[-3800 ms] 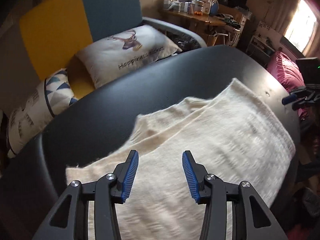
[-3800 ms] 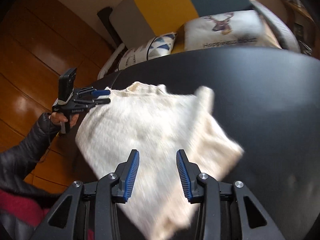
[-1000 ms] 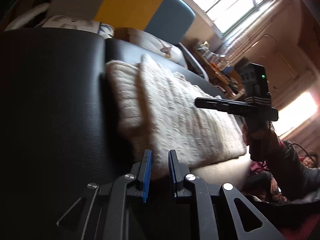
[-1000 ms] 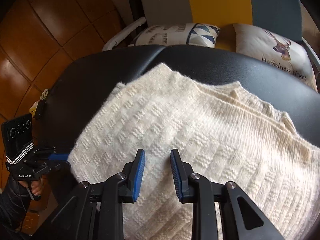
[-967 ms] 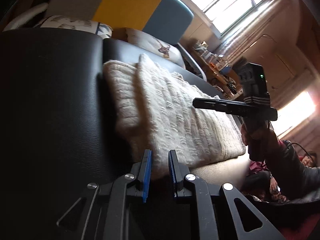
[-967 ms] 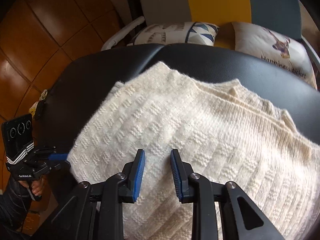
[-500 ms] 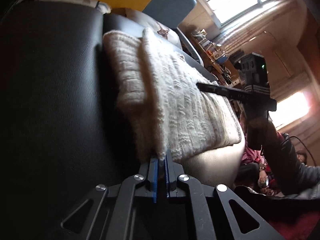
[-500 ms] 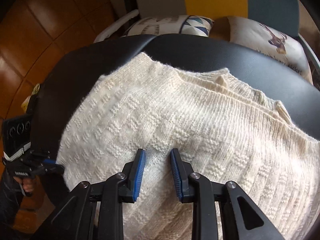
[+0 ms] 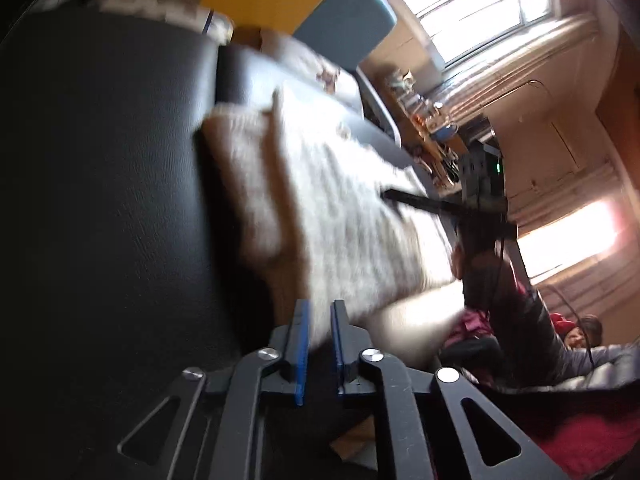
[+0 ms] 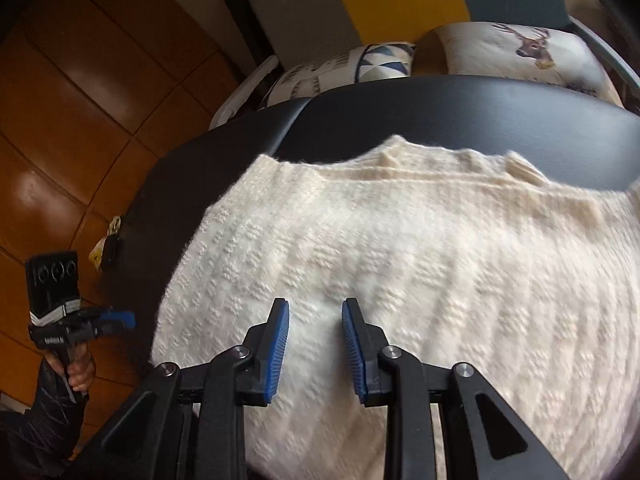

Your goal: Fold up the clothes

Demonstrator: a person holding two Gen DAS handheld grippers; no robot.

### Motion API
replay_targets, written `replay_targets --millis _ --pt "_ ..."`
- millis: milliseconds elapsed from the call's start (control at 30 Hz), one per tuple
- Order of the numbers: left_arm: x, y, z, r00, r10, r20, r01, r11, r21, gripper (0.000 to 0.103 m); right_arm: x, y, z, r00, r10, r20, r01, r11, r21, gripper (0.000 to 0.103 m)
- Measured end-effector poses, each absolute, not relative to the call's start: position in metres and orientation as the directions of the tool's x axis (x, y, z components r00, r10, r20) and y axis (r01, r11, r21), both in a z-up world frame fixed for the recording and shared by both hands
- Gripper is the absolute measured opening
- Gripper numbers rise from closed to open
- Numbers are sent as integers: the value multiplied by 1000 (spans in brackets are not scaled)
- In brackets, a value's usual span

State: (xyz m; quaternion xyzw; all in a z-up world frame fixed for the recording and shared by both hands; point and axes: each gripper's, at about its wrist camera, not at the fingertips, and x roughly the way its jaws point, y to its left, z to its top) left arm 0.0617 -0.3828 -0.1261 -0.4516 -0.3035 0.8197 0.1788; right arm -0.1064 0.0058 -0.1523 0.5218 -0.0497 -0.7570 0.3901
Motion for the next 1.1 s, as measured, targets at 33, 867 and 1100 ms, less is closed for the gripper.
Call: replay_targets --millis 33,867,1100 --pt "54 -380 -123 -543 556 -630 -21 -758 -651 14 -104 16 -151 -164 -643 -748 523 -700 487 27" --pt "-75 -311 -133 -513 357 -781 96 -880 -465 20 -168 228 -182 -401 -585 -705 65 -786 615 27" --pt "-69 -323 -156 -487 309 -817 181 -879 -441 19 -161 239 -182 -429 -614 -663 73 -755 652 26"
